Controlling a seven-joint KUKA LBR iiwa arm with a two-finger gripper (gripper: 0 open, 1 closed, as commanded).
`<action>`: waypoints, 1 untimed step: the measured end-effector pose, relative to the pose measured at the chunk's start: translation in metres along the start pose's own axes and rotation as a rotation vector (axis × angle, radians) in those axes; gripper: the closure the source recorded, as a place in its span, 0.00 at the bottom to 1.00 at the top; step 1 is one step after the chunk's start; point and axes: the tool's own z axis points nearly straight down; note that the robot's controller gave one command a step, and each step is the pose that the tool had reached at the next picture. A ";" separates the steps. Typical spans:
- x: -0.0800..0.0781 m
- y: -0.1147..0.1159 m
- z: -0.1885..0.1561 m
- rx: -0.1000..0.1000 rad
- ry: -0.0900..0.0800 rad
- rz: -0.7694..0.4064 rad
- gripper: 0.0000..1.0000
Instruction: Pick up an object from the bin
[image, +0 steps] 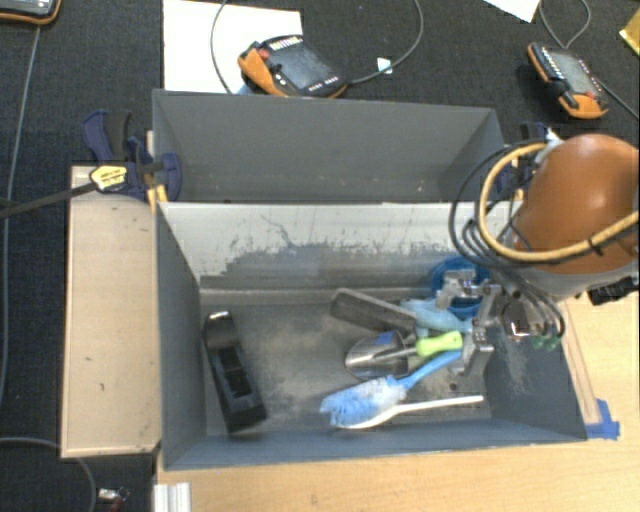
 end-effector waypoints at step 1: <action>-0.001 0.000 -0.003 0.001 -0.007 -0.002 0.00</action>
Offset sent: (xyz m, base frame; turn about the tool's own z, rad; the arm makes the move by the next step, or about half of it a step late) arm 0.0201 0.0004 -0.0484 0.1711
